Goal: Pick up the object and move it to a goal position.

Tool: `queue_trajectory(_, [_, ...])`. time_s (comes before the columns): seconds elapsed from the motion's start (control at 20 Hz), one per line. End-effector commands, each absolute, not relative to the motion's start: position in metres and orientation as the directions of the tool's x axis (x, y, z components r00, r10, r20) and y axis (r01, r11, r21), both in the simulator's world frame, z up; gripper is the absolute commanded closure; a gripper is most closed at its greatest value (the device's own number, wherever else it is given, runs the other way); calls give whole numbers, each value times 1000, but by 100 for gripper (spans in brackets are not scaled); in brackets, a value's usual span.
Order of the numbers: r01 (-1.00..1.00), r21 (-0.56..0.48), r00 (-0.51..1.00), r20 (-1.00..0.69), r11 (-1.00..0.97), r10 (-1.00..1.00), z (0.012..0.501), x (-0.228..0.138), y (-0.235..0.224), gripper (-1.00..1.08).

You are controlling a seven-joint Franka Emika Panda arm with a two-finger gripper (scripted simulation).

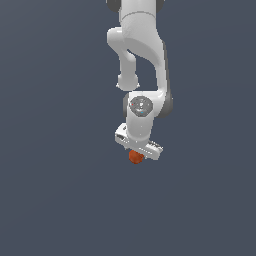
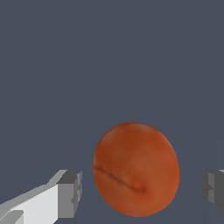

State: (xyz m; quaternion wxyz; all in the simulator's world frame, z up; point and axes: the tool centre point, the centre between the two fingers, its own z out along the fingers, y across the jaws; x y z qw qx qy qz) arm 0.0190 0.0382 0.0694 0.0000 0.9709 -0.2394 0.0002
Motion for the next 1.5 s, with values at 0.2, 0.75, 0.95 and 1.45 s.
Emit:
queue_trajectory(0.2, [-466, 0, 885, 0, -885, -466, 47, 19, 39, -92])
queue_trajectory(0.75, [-466, 0, 885, 0, -885, -466, 47, 20, 39, 108])
queue_trajectory(0.95, [-466, 0, 885, 0, -885, -466, 48, 19, 38, 108])
queue_trajectory(1.45, [-466, -1, 885, 0, -885, -466, 82, 9, -4, 108])
